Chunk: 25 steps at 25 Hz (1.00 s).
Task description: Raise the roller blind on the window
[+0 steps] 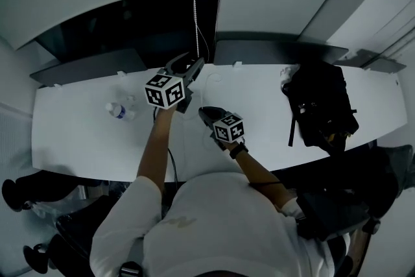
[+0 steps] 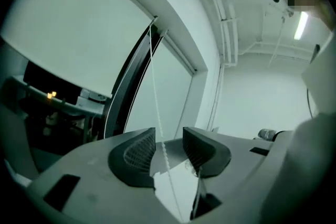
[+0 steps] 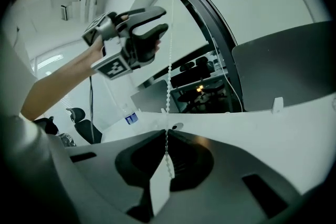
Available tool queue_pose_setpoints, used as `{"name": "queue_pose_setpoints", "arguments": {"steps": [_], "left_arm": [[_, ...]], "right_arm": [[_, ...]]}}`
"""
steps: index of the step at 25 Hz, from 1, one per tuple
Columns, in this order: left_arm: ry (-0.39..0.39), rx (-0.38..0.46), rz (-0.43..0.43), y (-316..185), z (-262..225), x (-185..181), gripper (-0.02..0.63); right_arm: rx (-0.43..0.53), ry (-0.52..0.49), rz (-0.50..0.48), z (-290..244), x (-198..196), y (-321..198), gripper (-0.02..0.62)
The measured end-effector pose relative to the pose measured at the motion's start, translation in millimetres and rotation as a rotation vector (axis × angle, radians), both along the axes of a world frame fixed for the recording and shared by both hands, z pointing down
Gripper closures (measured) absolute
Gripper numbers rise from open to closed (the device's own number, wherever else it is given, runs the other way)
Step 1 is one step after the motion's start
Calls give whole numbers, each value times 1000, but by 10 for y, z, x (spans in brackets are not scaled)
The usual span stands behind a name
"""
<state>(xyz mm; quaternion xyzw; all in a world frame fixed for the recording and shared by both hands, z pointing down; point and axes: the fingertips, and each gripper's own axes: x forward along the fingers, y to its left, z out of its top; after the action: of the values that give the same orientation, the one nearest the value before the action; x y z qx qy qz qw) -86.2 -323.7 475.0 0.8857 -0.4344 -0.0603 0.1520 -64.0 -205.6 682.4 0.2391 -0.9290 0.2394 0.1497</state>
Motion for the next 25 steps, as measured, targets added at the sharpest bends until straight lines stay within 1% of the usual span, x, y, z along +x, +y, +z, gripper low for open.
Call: {"name": "queue_pose_setpoints", "arguments": {"steps": [2,4,5,6,7,8,10,11,12,13,15,16,17,18,19,20,21,22,23,24,25], "left_arm": [[-40,2,-26,-208,-74,42,469],[-81,5,-49,-369,-152,82,471],[-95,8,-48,-411,-196,113,514],[-99,14,-41,-424,-239,150,589],[-85,22,-39,-414,-273,182,592],[-51,30,-51,-390,-296,189,594],[40,39,-120,-338,-301,100,594],[59,46,-163,-318,-286,23,594],[40,58,-203,-302,-258,-50,595],[-15,75,-232,-288,-211,-102,595],[-139,96,-250,-249,-44,-111,595],[-175,88,-244,-212,92,-77,595],[-192,67,-235,-156,275,-30,595],[-197,34,-225,-80,506,27,595],[-198,-10,-214,16,778,91,595],[-197,-64,-201,132,1083,159,595],[-194,-127,-183,267,1407,231,597],[-191,-194,-160,417,1735,298,597],[-189,-258,-136,574,2043,349,597],[-188,-305,-116,727,2297,372,597],[-184,-332,-100,865,2473,367,595]], "right_arm": [[15,-1,-3,-30,13,35,584],[16,-26,17,-67,42,50,584],[6,-48,32,-89,53,54,584],[-7,-71,44,-111,61,57,584],[-20,-90,51,-127,69,61,584],[-30,-106,53,-135,85,65,584],[-37,-132,54,-129,158,49,584],[-34,-140,58,-120,217,22,584],[-29,-137,59,-107,278,-5,584],[-23,-120,51,-82,328,-20,584],[-12,-39,11,47,383,18,584],[-20,17,-15,177,402,82,584],[-49,75,-40,357,421,183,584],[-102,126,-66,576,443,325,584],[-174,167,-97,803,464,503,584],[-252,189,-131,997,482,698,584],[-320,187,-162,1125,499,873,584],[-363,165,-185,1181,520,990,583],[-373,131,-196,1174,547,1021,581],[-351,94,-189,1108,585,956,579],[-310,57,-163,991,640,802,566]]}}
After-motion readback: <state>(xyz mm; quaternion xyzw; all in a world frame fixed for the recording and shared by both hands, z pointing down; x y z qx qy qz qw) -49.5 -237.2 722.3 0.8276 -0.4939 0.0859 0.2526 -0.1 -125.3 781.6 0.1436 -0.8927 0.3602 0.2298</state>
